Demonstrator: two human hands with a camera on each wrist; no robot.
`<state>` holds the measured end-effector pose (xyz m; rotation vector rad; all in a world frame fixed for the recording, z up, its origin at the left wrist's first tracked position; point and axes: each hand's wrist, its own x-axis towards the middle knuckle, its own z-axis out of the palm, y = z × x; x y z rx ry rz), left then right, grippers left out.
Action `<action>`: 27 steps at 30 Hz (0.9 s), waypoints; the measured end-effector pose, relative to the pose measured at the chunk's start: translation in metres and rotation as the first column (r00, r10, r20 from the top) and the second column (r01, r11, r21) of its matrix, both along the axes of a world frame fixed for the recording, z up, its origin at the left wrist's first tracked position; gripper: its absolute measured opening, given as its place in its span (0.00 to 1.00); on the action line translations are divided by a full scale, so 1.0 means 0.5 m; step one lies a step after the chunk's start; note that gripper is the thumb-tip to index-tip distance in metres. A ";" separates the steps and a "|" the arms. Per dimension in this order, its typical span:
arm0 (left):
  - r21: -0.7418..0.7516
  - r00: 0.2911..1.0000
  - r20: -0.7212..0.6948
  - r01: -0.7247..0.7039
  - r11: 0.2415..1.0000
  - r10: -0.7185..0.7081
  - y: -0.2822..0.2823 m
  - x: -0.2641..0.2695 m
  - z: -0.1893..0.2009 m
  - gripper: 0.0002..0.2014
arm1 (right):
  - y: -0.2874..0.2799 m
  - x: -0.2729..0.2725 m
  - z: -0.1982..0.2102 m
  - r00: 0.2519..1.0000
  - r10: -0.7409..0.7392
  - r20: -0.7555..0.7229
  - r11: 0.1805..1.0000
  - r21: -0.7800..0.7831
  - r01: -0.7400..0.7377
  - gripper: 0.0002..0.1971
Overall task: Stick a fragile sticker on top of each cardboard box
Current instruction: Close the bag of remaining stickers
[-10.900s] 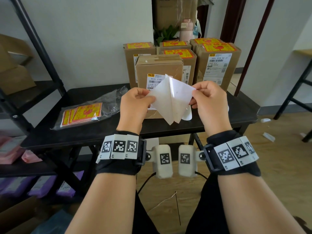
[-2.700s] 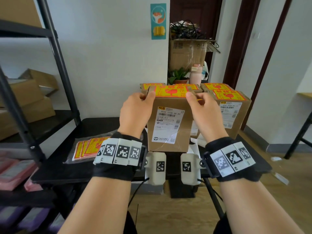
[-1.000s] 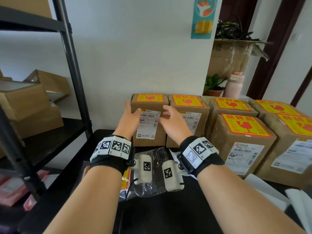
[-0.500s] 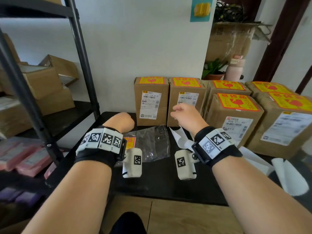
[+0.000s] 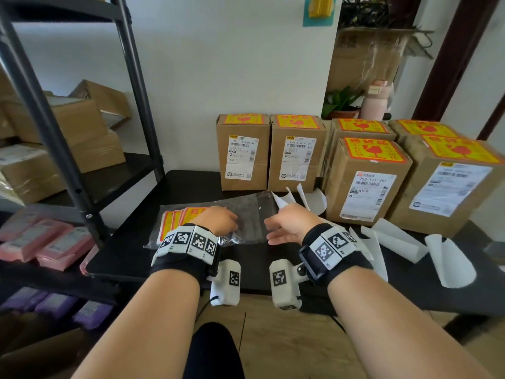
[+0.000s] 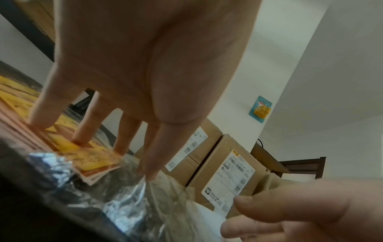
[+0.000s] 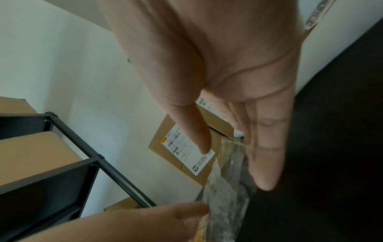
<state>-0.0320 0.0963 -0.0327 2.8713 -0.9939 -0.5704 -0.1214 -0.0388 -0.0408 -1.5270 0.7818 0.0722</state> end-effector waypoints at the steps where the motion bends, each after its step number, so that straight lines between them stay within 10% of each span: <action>1: 0.006 1.000 0.002 0.020 1.000 -0.020 -0.004 -0.005 0.000 0.18 | -0.003 -0.001 -0.002 1.000 0.004 0.012 1.000 -0.010 -0.004 0.16; 7: -0.121 0.999 -0.035 -0.006 0.993 0.001 -0.022 -0.031 0.000 0.27 | -0.011 -0.006 0.021 0.997 0.015 0.079 0.965 -0.263 0.006 0.16; 11: -0.342 0.971 -0.059 -0.238 0.909 0.232 -0.004 0.006 -0.028 0.24 | -0.008 -0.005 0.042 0.978 -0.050 0.204 0.998 -0.025 0.056 0.11; 15: -0.162 0.886 0.011 -0.455 0.876 0.463 0.033 0.046 -0.060 0.23 | 0.008 -0.002 0.028 0.994 -0.033 0.104 0.999 -0.020 0.035 0.16; 24: -0.285 0.969 0.017 -0.232 0.930 0.247 0.075 0.091 -0.102 0.21 | 0.089 0.049 0.000 0.945 0.296 0.140 0.898 -0.377 -0.226 0.20; 27: -0.525 0.932 -0.086 -0.342 0.779 0.351 0.092 0.112 -0.099 0.21 | 0.110 0.069 -0.002 0.929 0.368 0.043 0.845 -0.431 -0.315 0.18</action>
